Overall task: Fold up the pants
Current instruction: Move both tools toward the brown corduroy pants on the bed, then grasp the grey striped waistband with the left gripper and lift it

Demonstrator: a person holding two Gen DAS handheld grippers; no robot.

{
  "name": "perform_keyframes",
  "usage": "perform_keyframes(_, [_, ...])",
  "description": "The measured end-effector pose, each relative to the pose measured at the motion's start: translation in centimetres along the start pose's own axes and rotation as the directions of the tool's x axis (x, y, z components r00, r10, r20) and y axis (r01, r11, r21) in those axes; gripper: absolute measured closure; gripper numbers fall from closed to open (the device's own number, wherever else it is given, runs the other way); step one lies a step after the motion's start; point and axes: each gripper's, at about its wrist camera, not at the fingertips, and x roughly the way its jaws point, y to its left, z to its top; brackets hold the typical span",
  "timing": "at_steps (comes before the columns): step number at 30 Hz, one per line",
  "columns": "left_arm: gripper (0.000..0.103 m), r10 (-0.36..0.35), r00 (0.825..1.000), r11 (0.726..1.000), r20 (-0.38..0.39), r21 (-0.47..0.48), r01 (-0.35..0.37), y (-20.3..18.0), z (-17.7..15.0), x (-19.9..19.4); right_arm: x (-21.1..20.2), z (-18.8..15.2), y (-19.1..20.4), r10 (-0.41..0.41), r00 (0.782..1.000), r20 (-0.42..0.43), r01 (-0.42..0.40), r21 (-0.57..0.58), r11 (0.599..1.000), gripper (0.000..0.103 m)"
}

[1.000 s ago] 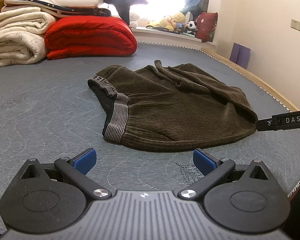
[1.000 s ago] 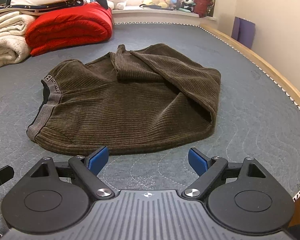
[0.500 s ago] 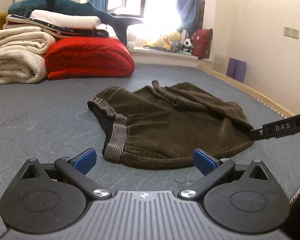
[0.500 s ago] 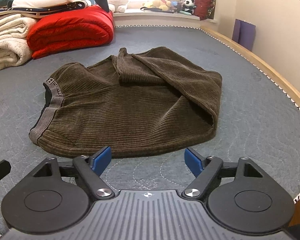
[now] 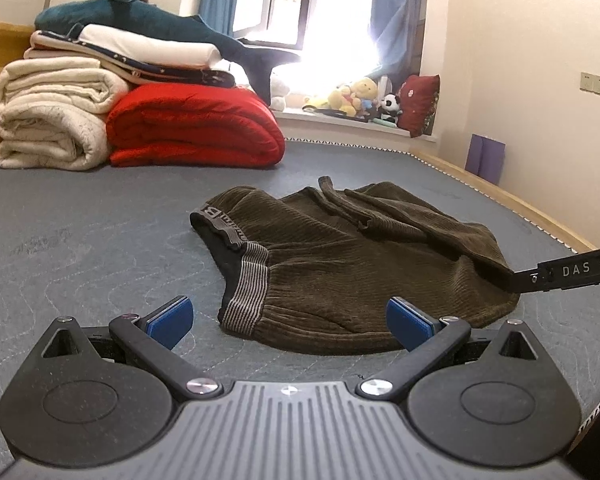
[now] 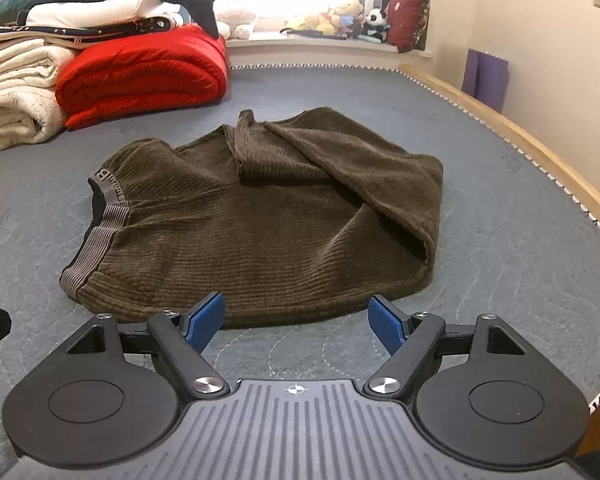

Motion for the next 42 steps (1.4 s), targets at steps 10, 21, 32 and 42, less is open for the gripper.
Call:
perform_keyframes(10, [0.000, -0.031, 1.000, 1.000, 0.002, -0.004, 0.031, 0.3, 0.0, -0.1, 0.2, 0.2, -0.6, 0.035, 0.999, -0.024, -0.034, 0.063, 0.997, 0.023])
perform_keyframes(21, [0.004, -0.079, 0.997, 0.997, -0.019, -0.002, 0.079, 0.2, -0.1, -0.2, -0.2, 0.2, -0.4, 0.028, 1.000, -0.011, -0.028, 0.044, 0.999, 0.046])
perform_keyframes(32, [0.026, -0.043, 0.997, 0.998, -0.058, 0.033, 0.045, 0.7, 0.2, -0.7, -0.6, 0.9, 0.1, 0.065, 0.998, -0.001, -0.065, 0.056, 0.996, 0.061])
perform_keyframes(42, [0.056, 0.018, 0.999, 1.000, -0.047, 0.026, -0.017, 3.4, 1.1, -3.4, -0.1, 2.1, 2.7, 0.185, 0.983, -0.022, -0.180, 0.134, 0.974, 0.067])
